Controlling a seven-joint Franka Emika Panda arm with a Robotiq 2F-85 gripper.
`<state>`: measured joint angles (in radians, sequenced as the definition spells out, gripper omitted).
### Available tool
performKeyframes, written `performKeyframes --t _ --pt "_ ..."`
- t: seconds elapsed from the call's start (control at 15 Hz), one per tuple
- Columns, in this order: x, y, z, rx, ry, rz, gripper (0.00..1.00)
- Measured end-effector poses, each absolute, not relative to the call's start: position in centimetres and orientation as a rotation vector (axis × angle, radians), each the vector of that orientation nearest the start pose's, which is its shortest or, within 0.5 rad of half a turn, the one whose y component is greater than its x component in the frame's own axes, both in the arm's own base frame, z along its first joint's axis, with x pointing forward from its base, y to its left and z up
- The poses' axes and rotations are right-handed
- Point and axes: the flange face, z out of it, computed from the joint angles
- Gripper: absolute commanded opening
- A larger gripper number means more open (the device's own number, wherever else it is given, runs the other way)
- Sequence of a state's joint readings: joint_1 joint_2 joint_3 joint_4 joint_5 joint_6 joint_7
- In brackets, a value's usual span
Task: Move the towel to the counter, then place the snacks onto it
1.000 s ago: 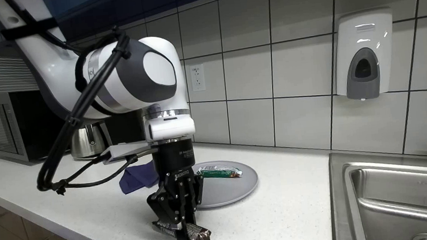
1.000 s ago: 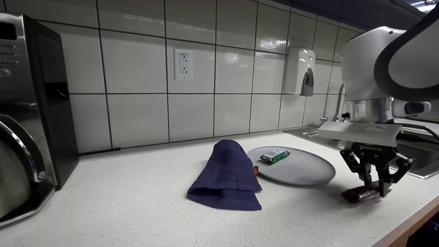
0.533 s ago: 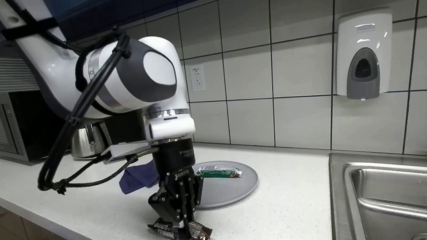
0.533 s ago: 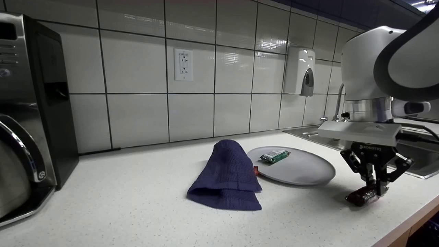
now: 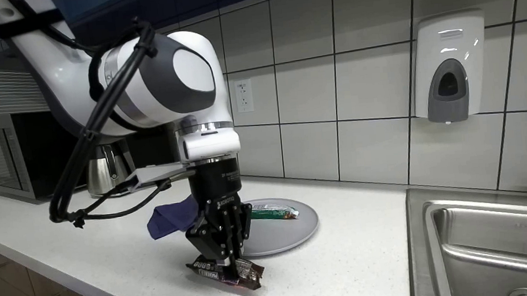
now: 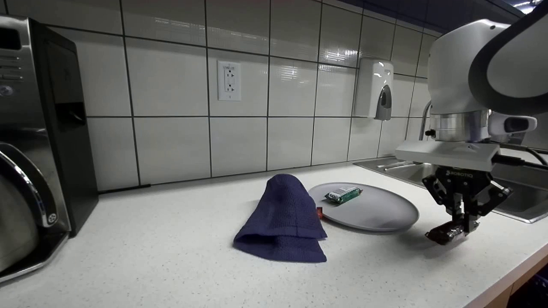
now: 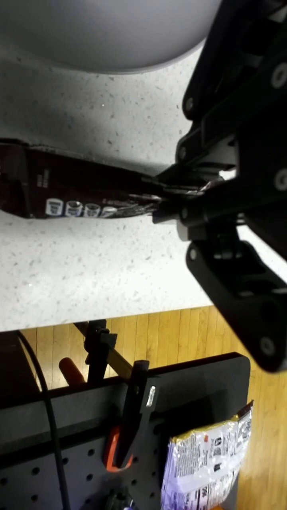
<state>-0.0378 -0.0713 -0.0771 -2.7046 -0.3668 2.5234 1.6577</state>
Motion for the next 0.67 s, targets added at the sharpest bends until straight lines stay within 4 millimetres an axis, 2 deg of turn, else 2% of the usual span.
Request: performKeyframes --t 0.33,0.67 --pt "39.9 -3.5 26.0 -2.487 2.202 -0.155 0.04" --pt "41.4 -2.8 27.3 -2.491 2.163 -0.206 0.04"
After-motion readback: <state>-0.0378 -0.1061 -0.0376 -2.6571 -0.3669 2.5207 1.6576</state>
